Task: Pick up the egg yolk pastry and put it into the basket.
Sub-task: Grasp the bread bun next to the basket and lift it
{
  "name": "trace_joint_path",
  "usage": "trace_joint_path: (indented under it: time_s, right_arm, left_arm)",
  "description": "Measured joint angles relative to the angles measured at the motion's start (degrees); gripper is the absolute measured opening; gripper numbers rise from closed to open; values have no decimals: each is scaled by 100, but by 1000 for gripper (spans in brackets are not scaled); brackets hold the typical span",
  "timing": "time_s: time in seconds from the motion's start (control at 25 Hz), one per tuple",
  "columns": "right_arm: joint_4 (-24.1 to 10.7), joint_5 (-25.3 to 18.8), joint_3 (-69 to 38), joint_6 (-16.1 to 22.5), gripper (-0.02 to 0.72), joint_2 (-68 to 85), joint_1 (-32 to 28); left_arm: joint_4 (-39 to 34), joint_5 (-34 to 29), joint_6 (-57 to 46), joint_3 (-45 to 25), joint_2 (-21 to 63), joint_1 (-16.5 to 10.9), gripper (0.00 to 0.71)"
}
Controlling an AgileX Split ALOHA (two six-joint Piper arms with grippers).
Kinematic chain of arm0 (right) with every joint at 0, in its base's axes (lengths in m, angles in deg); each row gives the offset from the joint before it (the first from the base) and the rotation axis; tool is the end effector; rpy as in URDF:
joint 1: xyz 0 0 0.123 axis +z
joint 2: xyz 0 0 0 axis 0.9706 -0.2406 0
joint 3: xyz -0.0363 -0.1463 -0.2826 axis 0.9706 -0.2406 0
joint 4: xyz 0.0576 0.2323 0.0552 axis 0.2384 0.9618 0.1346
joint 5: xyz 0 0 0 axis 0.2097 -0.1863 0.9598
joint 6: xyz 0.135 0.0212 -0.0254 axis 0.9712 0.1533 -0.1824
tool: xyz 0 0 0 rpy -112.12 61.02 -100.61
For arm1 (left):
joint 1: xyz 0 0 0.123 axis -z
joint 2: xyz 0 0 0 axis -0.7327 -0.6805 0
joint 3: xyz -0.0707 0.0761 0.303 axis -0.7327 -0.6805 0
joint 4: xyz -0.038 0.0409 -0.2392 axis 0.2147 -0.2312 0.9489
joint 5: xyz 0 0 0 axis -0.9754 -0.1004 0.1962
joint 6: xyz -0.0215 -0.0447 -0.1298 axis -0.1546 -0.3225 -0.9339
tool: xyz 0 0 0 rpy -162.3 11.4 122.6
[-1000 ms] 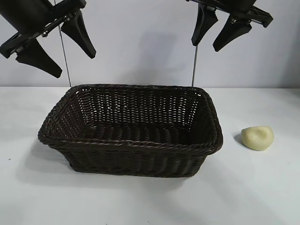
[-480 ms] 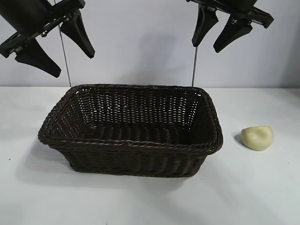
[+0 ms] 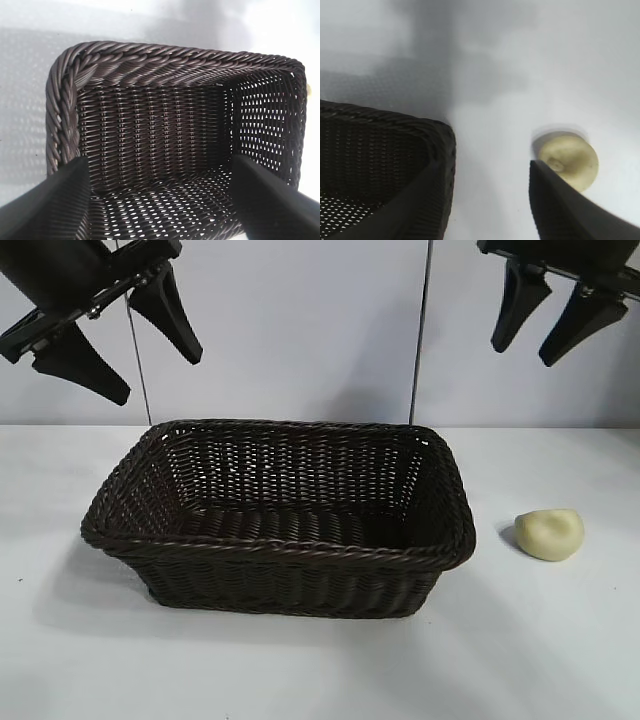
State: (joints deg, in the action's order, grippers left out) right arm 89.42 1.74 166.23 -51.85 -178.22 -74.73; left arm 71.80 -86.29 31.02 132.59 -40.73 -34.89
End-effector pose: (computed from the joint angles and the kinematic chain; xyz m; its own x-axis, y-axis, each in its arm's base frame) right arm 0.4303 0.0408 0.2861 -0.9504 0.0430 -0.3082 -0.0305 0.9728 0.2297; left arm 0.3891 -0.1475 0.2591 -0.9504 -0.0052 -0.3110 0.1553 0.8584 -0.4889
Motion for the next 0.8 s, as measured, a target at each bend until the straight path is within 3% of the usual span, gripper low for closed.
trace_joint_path:
  time_s: [0.32,0.8]
  right_arm:
    - [-599,-263,-34,0,381,0,-129]
    - [-681,-111,-1041,-28,447,-284,-129]
  left_arm:
    - [0,5,0,0,0,0,561]
    - [0,5,0,0,0,0,561]
